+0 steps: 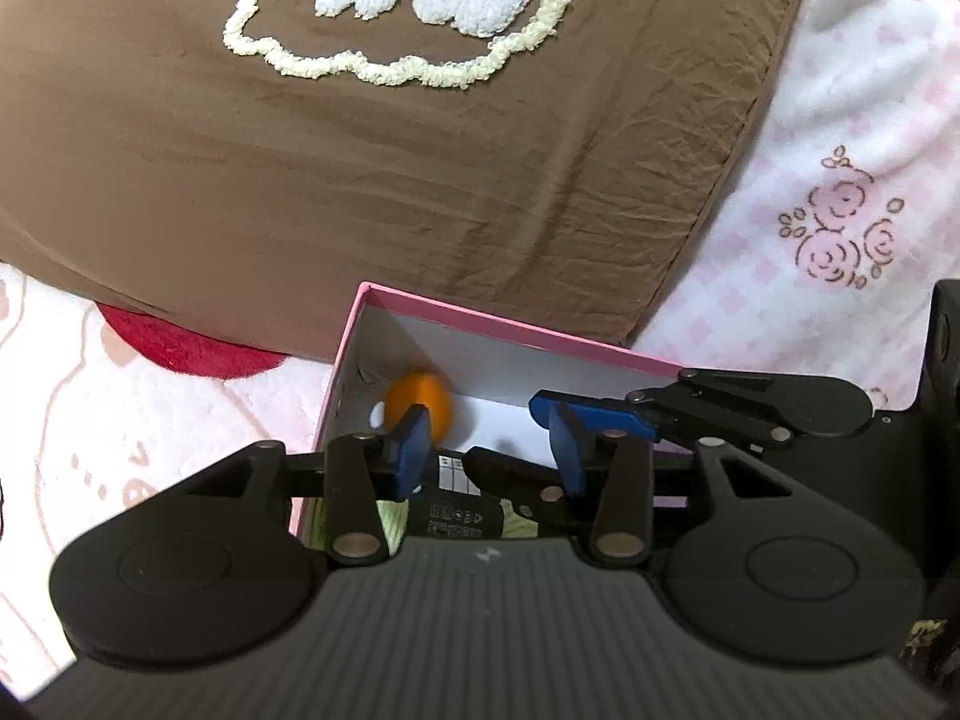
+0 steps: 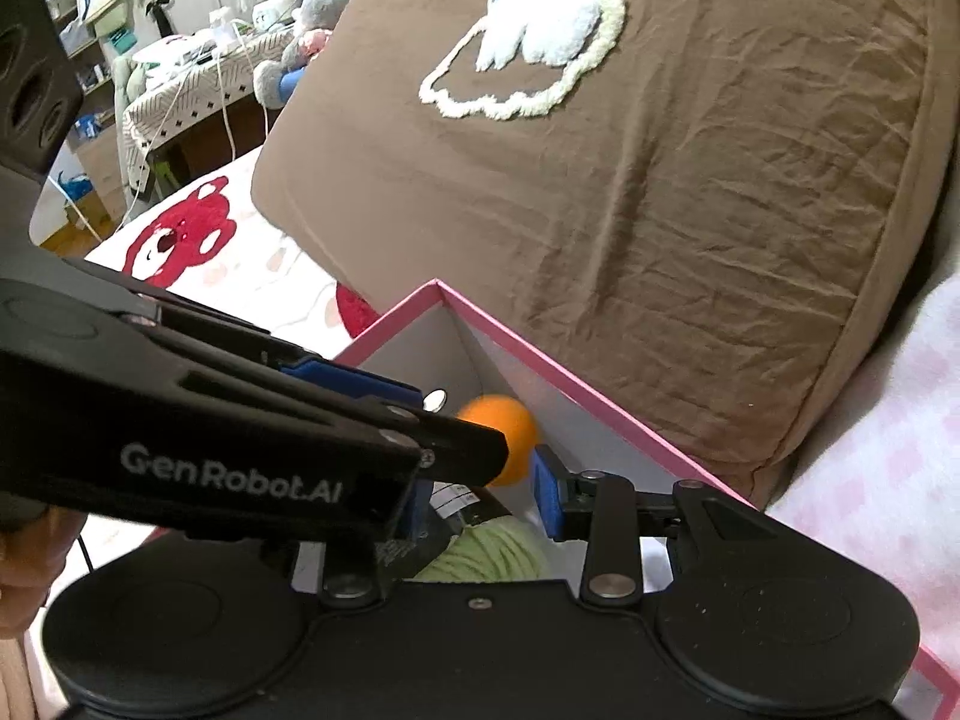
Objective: Organize objects
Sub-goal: 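Lower the sponge into the box and open the left tool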
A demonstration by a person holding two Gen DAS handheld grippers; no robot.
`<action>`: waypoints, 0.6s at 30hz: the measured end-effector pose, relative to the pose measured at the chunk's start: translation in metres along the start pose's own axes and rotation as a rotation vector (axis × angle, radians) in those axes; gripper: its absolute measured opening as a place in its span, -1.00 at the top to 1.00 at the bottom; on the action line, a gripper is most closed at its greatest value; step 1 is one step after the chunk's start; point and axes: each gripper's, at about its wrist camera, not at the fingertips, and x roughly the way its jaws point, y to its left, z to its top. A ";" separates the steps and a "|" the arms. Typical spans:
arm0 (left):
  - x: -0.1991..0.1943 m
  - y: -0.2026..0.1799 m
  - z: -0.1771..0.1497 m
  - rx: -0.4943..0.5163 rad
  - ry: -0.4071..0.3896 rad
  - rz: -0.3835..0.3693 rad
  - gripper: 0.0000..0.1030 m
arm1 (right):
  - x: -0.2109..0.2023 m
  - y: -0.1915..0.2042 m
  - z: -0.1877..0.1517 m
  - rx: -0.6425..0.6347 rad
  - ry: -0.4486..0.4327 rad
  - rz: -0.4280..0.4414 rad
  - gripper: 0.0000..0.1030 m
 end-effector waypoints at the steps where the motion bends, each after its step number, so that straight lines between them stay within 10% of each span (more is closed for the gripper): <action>1: -0.002 -0.001 -0.001 -0.001 -0.001 0.001 0.17 | -0.002 0.000 -0.001 0.005 -0.004 -0.005 0.21; 18: -0.073 -0.020 -0.029 0.108 0.001 -0.017 -0.04 | -0.085 0.023 -0.037 0.055 -0.130 -0.076 0.09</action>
